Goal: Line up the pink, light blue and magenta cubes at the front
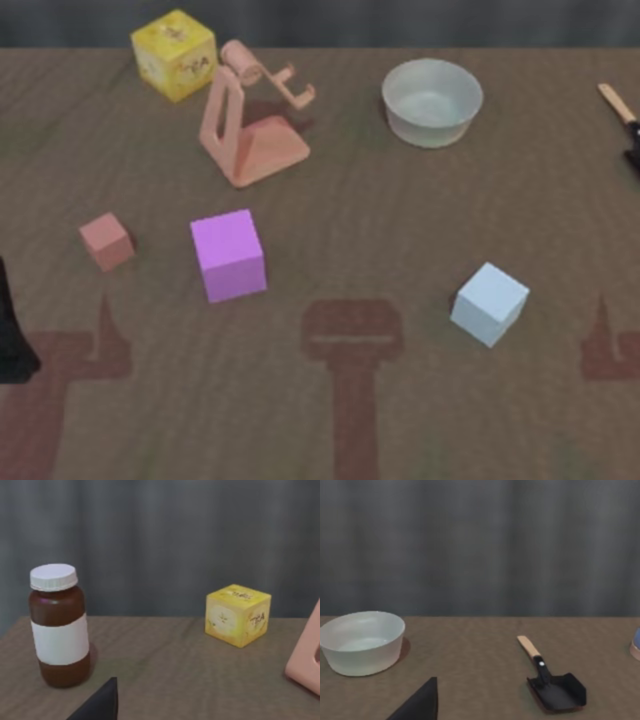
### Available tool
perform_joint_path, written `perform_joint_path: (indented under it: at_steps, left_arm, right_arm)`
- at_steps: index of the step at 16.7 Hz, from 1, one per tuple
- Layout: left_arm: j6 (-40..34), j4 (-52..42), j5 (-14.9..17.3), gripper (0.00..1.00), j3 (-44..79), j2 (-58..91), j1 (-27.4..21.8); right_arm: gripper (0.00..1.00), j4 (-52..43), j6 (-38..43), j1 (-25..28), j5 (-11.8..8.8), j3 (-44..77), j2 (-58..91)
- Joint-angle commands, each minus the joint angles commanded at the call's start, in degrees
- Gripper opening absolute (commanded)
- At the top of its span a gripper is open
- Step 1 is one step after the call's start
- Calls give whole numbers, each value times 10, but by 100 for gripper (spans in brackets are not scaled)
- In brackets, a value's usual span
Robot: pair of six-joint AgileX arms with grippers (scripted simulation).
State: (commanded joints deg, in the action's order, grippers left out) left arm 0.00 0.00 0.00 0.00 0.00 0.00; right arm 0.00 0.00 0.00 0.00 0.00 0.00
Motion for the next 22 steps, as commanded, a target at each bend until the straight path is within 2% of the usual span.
perform_joint_path:
  at_steps: [4, 9, 22]
  left_arm:
    - [8, -10, 0, 100, 17, 18, 0]
    - [69, -95, -1, 100, 155, 168, -8]
    - [358, -518, -6, 100, 745, 959, -47]
  right_arm:
    - [100, 0, 0, 0, 0, 0, 0]
    - [100, 0, 0, 0, 0, 0, 0]
    - [100, 0, 0, 0, 0, 0, 0]
